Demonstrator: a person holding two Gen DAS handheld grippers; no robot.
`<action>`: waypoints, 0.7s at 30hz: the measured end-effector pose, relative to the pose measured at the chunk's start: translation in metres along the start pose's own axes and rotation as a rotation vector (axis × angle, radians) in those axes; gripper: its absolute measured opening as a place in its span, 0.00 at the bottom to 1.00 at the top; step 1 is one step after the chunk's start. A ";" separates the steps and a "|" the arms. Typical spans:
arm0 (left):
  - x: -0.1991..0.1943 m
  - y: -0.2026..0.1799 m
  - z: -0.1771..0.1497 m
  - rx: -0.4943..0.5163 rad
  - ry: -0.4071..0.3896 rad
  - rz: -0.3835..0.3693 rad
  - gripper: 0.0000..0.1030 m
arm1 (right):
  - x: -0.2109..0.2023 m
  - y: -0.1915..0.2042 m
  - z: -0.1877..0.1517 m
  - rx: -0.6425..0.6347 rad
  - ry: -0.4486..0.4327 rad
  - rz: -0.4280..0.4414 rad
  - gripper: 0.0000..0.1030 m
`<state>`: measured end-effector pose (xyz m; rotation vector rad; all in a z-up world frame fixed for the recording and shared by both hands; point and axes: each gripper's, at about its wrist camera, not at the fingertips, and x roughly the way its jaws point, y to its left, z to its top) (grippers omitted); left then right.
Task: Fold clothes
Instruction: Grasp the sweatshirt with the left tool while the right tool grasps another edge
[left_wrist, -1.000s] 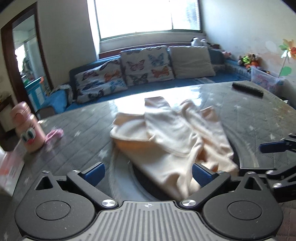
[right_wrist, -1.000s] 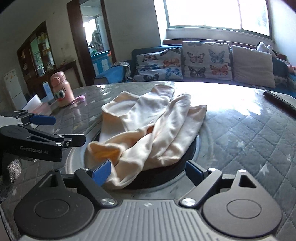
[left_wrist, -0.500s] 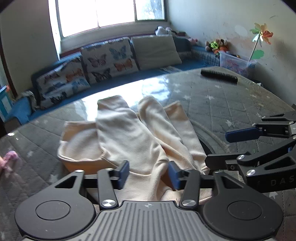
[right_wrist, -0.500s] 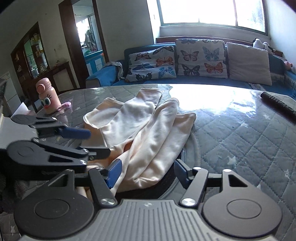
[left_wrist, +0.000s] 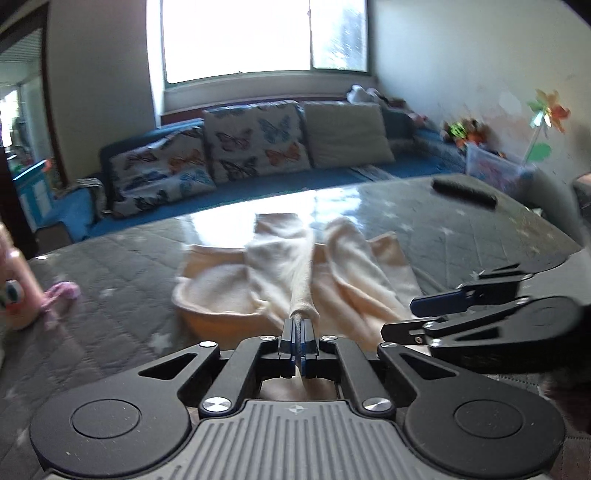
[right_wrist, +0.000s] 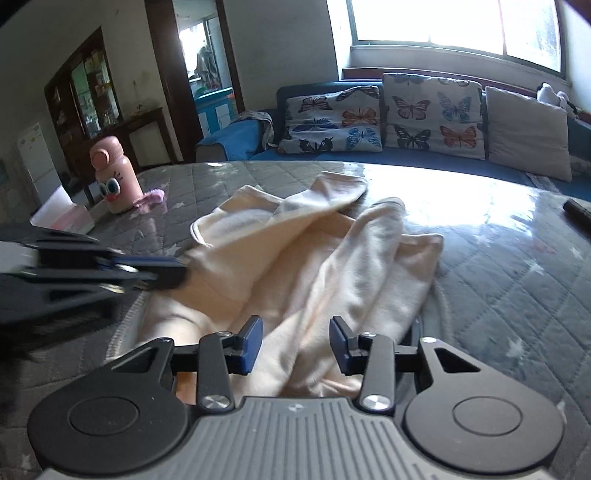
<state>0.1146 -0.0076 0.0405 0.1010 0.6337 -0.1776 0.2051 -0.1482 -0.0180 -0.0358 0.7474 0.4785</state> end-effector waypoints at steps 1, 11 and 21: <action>-0.006 0.004 -0.003 -0.011 -0.004 0.012 0.02 | 0.004 0.001 0.000 0.002 0.005 0.000 0.31; -0.053 0.039 -0.048 -0.122 0.016 0.059 0.02 | -0.005 0.001 -0.014 0.049 -0.008 -0.015 0.09; -0.091 0.051 -0.089 -0.119 0.085 0.039 0.00 | -0.085 0.011 -0.065 0.071 0.022 0.013 0.02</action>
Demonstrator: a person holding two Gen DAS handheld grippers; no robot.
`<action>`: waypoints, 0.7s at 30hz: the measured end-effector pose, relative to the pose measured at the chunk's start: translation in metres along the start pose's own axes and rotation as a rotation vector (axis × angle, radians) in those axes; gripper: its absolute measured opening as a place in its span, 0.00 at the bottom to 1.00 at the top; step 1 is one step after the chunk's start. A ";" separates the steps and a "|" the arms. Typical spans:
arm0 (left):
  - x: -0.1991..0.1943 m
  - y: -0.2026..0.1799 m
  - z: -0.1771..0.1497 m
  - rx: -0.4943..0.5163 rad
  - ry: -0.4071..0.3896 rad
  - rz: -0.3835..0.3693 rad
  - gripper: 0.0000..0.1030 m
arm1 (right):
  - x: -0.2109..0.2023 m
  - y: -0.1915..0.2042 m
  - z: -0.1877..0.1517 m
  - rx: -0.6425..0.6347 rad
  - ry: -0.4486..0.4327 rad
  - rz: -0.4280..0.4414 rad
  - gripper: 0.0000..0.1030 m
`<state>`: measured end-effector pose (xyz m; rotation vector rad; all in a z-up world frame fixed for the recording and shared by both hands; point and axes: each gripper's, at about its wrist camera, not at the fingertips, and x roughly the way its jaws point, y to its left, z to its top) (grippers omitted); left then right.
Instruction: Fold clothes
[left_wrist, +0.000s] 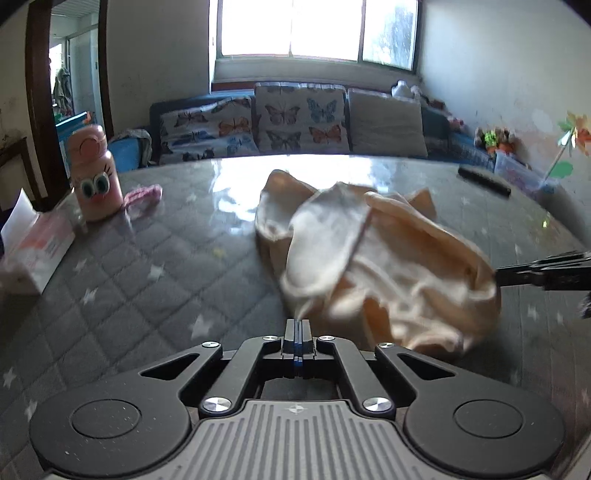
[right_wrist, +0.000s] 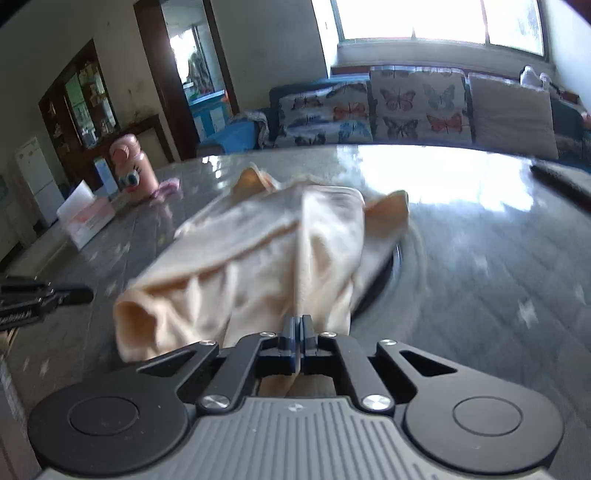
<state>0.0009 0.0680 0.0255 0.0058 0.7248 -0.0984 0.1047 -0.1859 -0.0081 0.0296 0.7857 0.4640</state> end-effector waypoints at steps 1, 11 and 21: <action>0.000 0.001 0.000 0.001 0.003 0.002 0.00 | -0.003 0.000 -0.004 -0.006 0.013 -0.001 0.02; 0.018 -0.012 0.036 0.072 -0.062 0.008 0.15 | 0.027 0.027 0.038 -0.144 -0.014 -0.015 0.11; 0.071 -0.032 0.075 0.160 -0.043 -0.029 0.37 | 0.120 0.047 0.080 -0.199 0.049 -0.041 0.28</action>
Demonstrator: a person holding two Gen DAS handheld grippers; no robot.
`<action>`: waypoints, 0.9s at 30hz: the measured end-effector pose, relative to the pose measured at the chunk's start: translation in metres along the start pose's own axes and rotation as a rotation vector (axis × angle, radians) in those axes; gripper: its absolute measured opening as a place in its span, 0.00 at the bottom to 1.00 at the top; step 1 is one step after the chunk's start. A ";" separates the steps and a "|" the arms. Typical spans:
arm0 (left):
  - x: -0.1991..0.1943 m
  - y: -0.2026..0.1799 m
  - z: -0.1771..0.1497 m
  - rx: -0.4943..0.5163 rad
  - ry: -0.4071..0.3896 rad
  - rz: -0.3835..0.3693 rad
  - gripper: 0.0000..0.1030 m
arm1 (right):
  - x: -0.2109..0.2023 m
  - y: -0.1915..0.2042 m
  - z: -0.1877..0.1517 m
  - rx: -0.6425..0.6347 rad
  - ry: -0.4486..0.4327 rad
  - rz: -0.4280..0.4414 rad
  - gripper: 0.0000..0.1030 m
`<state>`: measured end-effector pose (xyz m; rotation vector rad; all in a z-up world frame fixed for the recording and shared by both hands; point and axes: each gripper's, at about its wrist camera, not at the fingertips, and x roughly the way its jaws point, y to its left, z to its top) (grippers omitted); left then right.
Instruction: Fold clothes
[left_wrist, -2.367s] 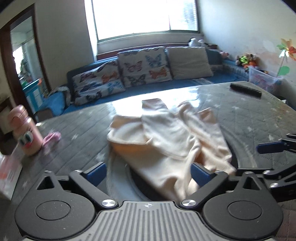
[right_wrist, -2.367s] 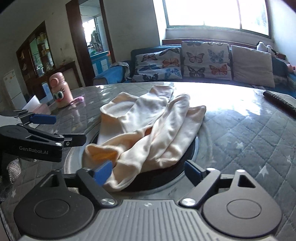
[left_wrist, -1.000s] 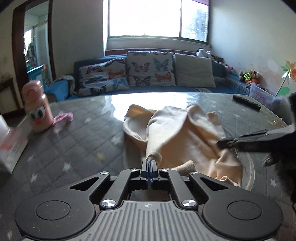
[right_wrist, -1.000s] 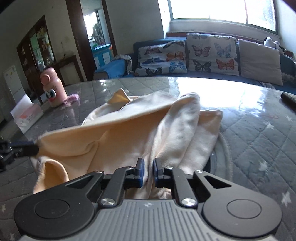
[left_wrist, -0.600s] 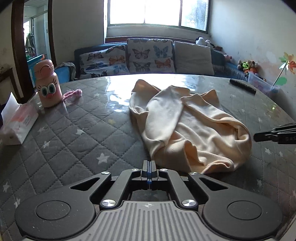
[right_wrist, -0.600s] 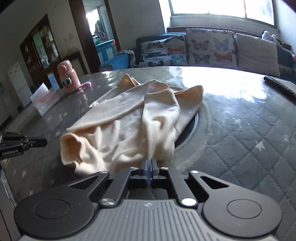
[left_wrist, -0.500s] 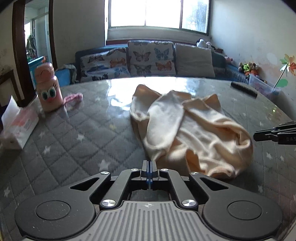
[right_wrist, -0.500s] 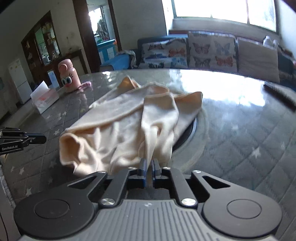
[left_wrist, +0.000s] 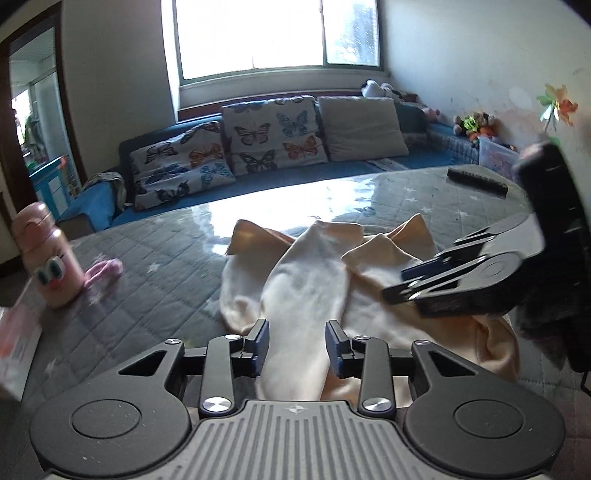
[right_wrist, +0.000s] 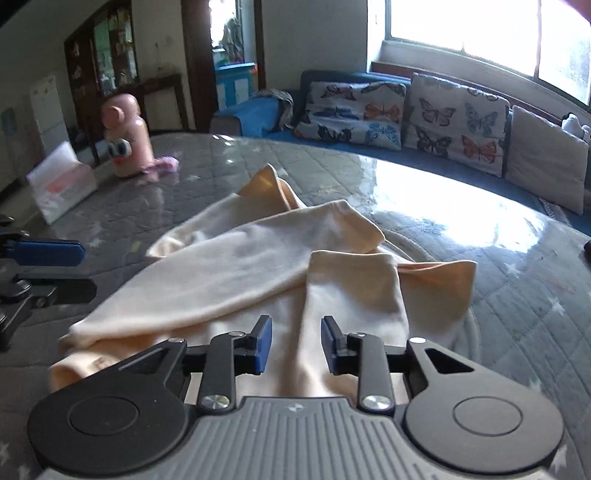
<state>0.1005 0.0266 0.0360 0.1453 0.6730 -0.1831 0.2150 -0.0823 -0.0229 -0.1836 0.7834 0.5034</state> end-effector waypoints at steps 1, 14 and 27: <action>0.008 -0.002 0.003 0.005 0.010 -0.004 0.38 | 0.007 -0.001 0.000 0.000 0.013 0.001 0.28; 0.095 -0.023 0.026 0.063 0.082 0.000 0.42 | -0.050 -0.069 -0.026 0.165 -0.129 -0.109 0.02; 0.130 -0.035 0.035 0.088 0.121 -0.030 0.16 | -0.112 -0.159 -0.117 0.530 -0.102 -0.316 0.02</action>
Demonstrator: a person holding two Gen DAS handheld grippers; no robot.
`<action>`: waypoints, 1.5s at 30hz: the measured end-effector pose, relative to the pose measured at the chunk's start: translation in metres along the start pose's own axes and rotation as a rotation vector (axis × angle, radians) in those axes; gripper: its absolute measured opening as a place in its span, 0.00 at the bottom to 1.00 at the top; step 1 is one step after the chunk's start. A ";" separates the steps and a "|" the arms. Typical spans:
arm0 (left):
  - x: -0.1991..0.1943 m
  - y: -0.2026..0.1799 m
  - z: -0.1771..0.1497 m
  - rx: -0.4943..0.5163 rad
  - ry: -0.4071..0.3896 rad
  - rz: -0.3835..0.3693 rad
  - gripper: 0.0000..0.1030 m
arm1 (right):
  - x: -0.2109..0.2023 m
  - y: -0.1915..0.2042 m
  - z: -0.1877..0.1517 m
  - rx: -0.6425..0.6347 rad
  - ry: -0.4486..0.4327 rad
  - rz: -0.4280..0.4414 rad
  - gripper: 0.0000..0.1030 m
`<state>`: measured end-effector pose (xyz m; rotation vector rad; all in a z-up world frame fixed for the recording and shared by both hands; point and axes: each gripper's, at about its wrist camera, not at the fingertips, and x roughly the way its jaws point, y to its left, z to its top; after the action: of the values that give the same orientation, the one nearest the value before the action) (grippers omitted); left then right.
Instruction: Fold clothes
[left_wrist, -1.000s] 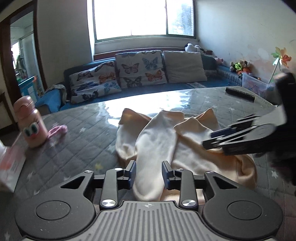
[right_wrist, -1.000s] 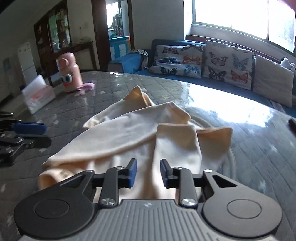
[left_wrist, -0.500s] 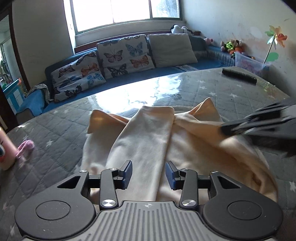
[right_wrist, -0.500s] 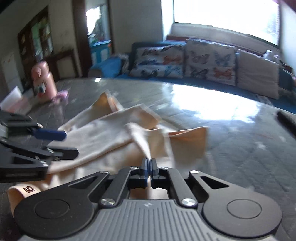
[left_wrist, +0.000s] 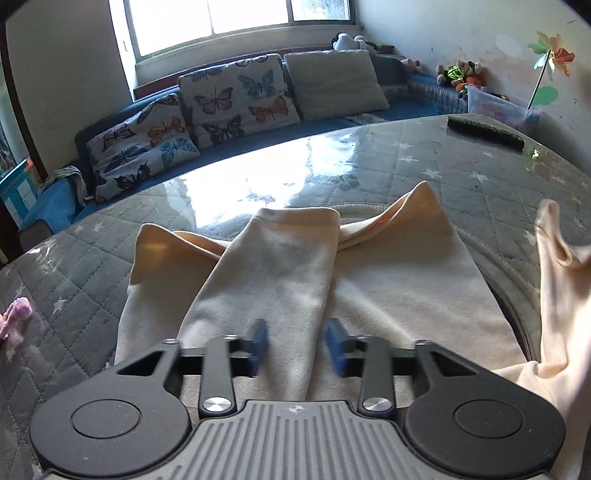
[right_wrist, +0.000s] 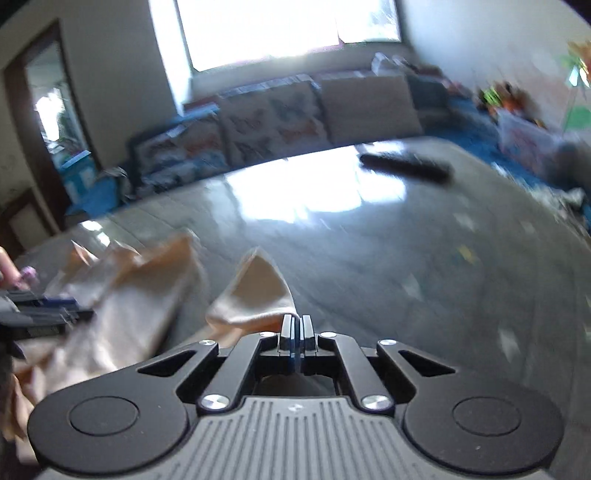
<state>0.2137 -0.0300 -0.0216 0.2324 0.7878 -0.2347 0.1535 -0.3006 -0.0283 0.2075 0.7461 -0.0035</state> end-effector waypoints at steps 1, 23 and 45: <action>-0.001 0.002 0.000 -0.006 -0.002 0.008 0.07 | 0.002 -0.004 -0.003 0.010 0.016 -0.004 0.03; -0.139 0.166 -0.107 -0.518 -0.104 0.336 0.02 | 0.025 0.006 0.002 -0.034 -0.008 -0.041 0.42; -0.159 0.162 -0.140 -0.517 -0.065 0.326 0.04 | 0.047 -0.004 0.021 -0.107 -0.029 -0.156 0.42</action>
<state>0.0593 0.1834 0.0165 -0.1367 0.7095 0.2687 0.2024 -0.3048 -0.0458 0.0468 0.7302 -0.1141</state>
